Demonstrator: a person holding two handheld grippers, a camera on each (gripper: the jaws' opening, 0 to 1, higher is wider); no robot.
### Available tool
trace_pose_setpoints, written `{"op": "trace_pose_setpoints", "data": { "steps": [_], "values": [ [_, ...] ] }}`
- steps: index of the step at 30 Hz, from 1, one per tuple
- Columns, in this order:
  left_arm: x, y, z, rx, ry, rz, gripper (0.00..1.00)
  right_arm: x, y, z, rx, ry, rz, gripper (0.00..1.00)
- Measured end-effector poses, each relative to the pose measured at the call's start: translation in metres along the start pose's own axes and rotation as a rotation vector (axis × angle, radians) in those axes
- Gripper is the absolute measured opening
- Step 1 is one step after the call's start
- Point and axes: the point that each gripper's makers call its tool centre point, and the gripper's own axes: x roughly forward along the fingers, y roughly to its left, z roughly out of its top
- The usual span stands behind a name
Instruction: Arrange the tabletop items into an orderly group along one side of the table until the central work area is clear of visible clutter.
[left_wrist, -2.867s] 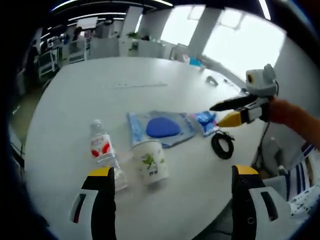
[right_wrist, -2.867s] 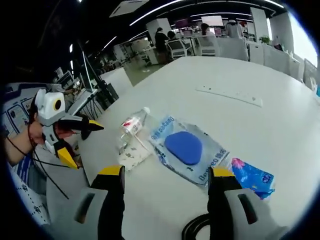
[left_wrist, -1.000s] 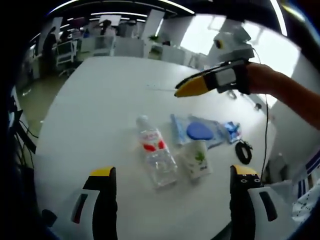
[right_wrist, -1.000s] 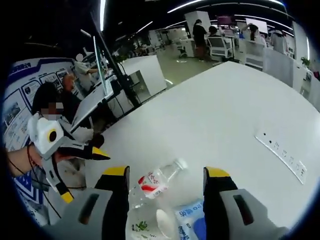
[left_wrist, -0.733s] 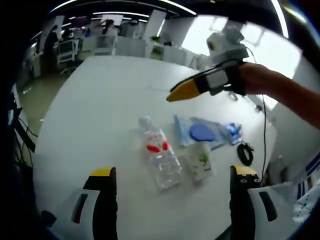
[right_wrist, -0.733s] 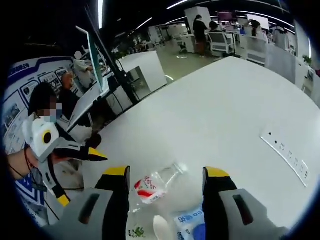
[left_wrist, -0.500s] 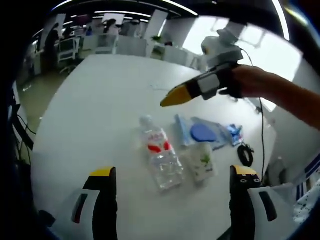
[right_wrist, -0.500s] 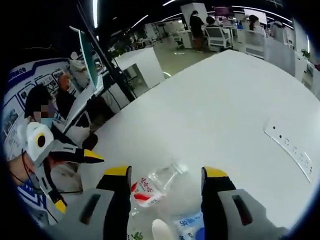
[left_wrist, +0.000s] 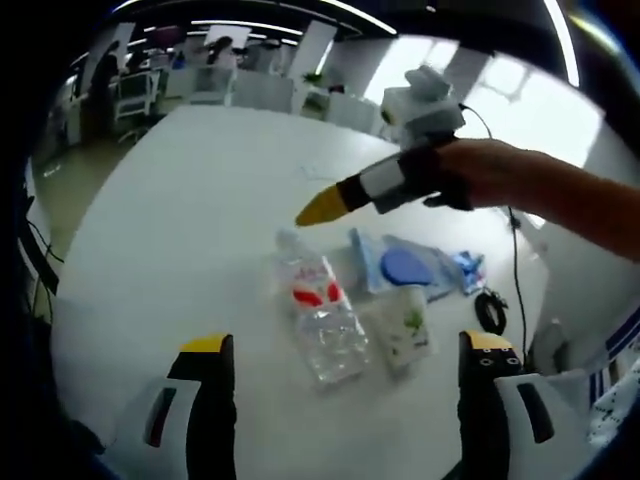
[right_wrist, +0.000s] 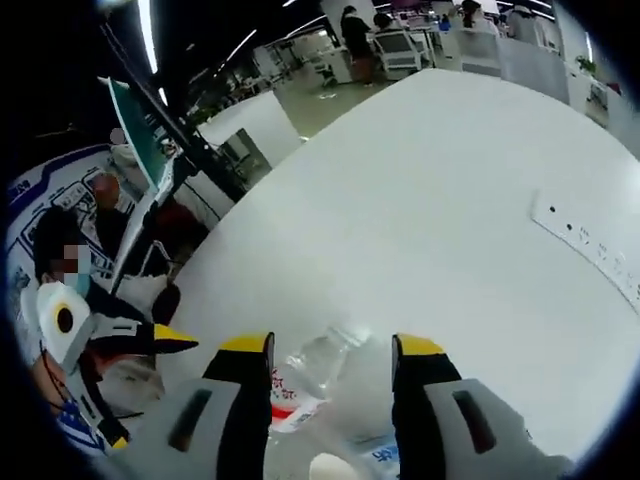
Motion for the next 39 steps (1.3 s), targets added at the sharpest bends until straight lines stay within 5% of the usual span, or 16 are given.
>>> {"op": "trace_pose_setpoints", "data": {
  "steps": [4, 19, 39],
  "values": [
    [0.001, 0.000, 0.000, 0.000, -0.001, -0.004, 0.89, 0.007, 0.001, -0.003, 0.124, -0.005, 0.035, 0.42],
    [0.007, 0.005, -0.003, -0.024, -0.022, -0.013, 0.87, 0.025, -0.002, -0.015, 0.285, 0.003, 0.079, 0.39],
    [0.010, 0.010, -0.007, -0.039, -0.025, -0.029, 0.87, 0.041, 0.013, -0.017, 0.411, -0.037, 0.170, 0.32]
  ]
}}
